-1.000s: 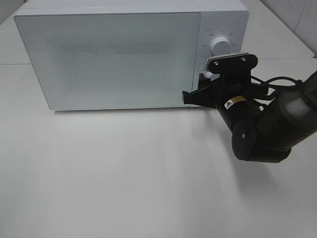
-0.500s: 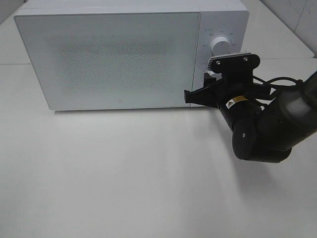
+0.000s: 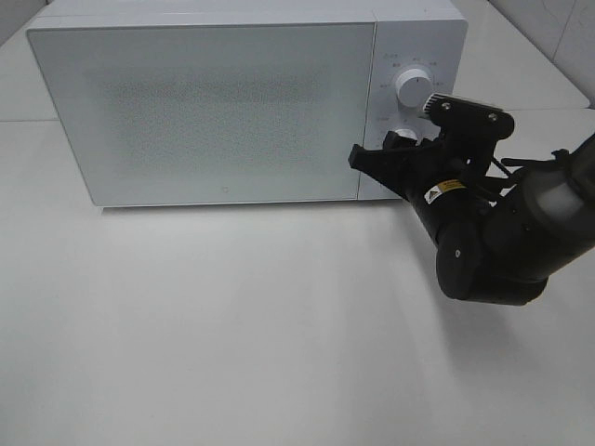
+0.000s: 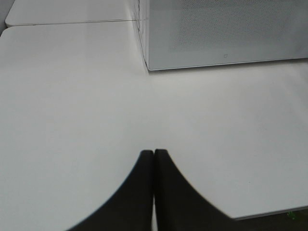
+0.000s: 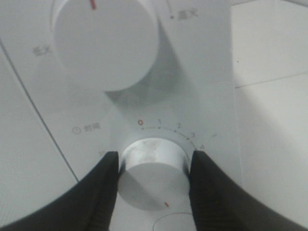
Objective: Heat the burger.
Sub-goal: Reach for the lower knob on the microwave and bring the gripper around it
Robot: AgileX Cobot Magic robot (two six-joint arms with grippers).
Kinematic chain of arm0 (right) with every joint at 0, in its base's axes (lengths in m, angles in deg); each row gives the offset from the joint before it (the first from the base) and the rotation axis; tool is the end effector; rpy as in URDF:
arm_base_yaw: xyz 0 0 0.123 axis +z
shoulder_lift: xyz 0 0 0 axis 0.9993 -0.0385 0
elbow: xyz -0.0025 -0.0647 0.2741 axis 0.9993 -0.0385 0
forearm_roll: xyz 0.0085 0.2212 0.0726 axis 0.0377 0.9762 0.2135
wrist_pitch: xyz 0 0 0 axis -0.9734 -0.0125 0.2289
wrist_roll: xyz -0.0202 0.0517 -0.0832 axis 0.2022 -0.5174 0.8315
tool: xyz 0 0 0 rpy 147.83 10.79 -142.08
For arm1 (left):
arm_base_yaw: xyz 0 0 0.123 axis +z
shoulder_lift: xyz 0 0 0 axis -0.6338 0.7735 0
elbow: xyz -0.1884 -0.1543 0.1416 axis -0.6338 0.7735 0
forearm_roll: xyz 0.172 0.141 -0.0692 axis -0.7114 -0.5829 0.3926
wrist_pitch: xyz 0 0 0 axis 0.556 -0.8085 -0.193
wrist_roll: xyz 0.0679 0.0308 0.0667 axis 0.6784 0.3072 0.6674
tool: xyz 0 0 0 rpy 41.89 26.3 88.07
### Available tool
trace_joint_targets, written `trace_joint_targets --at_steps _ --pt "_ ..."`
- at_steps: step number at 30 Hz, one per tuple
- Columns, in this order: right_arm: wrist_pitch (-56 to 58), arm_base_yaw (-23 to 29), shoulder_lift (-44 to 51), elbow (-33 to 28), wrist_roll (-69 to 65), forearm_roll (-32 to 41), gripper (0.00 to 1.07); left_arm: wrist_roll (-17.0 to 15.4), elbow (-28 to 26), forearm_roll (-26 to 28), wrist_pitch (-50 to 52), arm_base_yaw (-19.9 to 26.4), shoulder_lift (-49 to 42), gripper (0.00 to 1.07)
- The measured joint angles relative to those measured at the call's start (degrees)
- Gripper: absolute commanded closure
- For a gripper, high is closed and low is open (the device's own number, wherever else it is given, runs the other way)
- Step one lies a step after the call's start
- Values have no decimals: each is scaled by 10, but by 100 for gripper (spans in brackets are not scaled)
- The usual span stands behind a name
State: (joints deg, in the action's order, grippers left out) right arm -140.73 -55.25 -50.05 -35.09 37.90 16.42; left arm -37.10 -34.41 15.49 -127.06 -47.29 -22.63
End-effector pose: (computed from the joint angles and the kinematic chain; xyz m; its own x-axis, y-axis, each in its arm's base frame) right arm 0.3181 0.1475 0.1245 -0.1149 0.2774 -0.9539 -0.0481 0.9575 0.2843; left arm -0.0115 -0.0034 0.2641 -0.4451 0.0571 -0.8936 0.1815 0.9830 -0.0276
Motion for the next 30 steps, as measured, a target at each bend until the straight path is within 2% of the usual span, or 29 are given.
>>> trace_joint_targets --at_steps 2,4,5,6,7,8,10,11,12,15,25,27,29,30 --pt "-1 0 0 0 -115 1 107 0 0 0 0 0 0 106" --pt "-1 0 0 0 -161 3 107 0 0 0 0 0 0 106" --pt "-1 0 0 0 -259 4 107 0 0 0 0 0 0 106" --pt "-1 0 0 0 -259 4 107 0 0 0 0 0 0 106" --pt "-1 0 0 0 -346 5 107 0 0 0 0 0 0 106" --pt "-1 0 0 0 -346 5 107 0 0 0 0 0 0 106" --pt "1 0 0 0 -474 9 107 0 0 0 0 0 0 106" --pt "1 0 0 0 -474 9 107 0 0 0 0 0 0 106" --pt "2 0 0 0 -552 9 107 0 0 0 0 0 0 106" --pt "3 0 0 0 -620 10 107 0 0 0 0 0 0 106" --pt "3 0 -1 0 -648 10 107 0 0 0 1 0 0 106" --pt "3 0 -2 0 -648 10 103 0 0 0 1 0 0 106" --pt "2 0 -2 0 -649 10 90 0 0 0 1 0 0 106" --pt "2 0 -2 0 -649 10 90 0 0 0 1 0 0 106"
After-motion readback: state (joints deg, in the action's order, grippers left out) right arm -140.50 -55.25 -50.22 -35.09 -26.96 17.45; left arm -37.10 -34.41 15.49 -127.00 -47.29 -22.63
